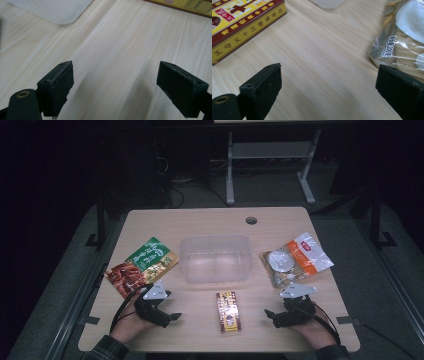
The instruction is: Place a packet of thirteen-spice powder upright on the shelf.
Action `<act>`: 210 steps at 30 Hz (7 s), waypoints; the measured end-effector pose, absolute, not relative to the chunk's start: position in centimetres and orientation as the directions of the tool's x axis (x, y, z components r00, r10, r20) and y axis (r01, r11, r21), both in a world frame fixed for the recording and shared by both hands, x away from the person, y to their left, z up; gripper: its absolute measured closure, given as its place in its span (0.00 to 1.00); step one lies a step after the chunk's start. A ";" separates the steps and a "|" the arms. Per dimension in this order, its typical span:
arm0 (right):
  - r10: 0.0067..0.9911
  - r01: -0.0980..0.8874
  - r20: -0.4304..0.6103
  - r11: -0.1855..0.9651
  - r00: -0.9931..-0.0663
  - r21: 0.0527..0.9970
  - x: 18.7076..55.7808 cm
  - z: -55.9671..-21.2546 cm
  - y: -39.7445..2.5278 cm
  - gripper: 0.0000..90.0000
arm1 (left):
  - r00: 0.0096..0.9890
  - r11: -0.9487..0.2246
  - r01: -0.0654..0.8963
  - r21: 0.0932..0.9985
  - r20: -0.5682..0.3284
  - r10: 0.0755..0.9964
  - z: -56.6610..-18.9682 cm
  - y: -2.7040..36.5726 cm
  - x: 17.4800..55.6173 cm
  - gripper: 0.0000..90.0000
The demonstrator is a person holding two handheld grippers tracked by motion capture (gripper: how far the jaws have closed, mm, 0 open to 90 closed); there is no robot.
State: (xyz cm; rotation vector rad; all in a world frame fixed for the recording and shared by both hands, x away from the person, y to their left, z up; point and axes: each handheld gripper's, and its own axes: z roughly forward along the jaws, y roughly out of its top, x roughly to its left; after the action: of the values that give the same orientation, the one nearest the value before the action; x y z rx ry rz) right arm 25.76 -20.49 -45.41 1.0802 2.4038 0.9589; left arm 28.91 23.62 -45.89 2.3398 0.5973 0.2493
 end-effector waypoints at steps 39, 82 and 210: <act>0.621 0.467 0.054 0.526 -0.782 0.711 30.0 -44.4 -12.8 1.00 | 0.879 -0.624 0.334 0.706 0.005 0.476 -45.6 23.5 28.0 0.15; 0.395 0.322 0.064 0.633 -0.916 0.704 26.2 -42.7 -4.6 1.00 | 0.883 -0.630 0.326 0.705 0.011 0.469 -45.7 23.7 27.6 0.16; 0.189 0.146 0.017 0.697 -0.982 0.702 29.2 -43.5 -10.4 0.35 | 0.959 -0.629 0.191 0.754 -0.008 0.282 -41.8 21.9 28.2 0.15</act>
State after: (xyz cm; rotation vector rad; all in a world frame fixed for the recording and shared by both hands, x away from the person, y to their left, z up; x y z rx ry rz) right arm 29.24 -10.41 -43.52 0.2800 2.8414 1.1683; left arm 28.24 21.87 -41.81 2.2674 0.3310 0.1396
